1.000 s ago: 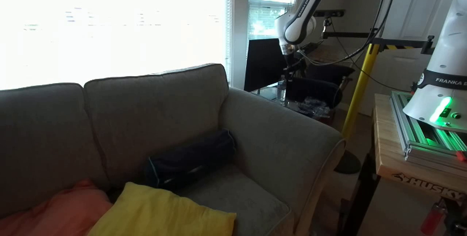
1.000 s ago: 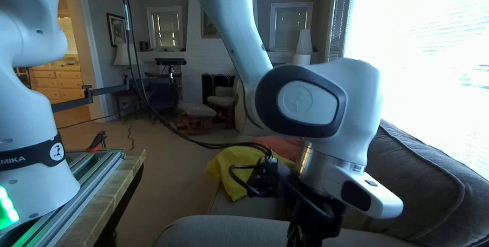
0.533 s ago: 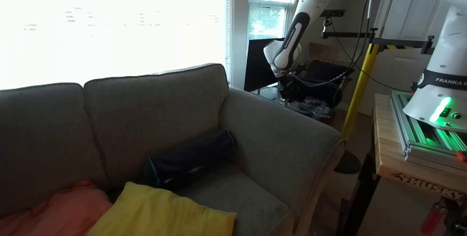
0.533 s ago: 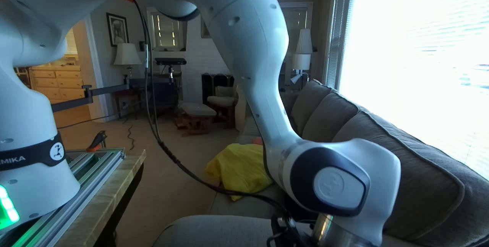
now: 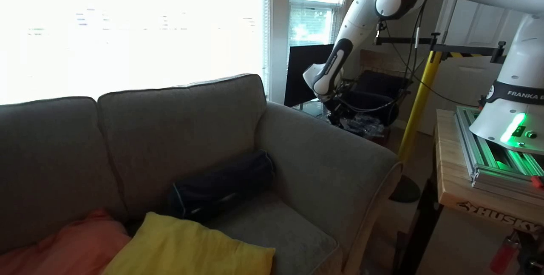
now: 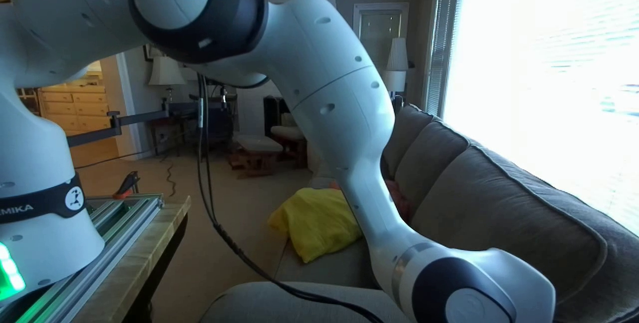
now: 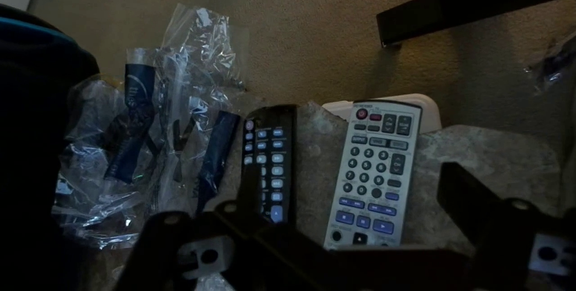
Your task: Pick up the grey remote control from the table and put it on the right armrest of the sofa.
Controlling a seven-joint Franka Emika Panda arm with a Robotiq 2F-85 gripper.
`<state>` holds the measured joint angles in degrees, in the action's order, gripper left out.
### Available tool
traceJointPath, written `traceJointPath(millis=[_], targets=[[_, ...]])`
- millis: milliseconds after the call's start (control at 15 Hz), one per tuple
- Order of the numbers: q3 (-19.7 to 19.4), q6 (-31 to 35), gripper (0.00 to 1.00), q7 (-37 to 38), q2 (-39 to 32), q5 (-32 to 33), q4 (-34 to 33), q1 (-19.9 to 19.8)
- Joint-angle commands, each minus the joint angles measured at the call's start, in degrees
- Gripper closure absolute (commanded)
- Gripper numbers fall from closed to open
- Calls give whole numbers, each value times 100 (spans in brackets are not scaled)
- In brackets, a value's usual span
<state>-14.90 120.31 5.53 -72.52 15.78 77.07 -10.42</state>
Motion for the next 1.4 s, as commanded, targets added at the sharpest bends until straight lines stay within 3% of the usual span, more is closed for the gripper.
traceJointPath(millis=[0,333,600,867,1333], targets=[[-27,-35,0,-32,-73,-47,-109,17],[-244,1360,0,449,-193,13,7,129],[-298,2016,0,889,-112,37,435,142],[-476,2254,0,911,-341,-90,596,218],[-456,2321,0,751,-773,-147,407,169]])
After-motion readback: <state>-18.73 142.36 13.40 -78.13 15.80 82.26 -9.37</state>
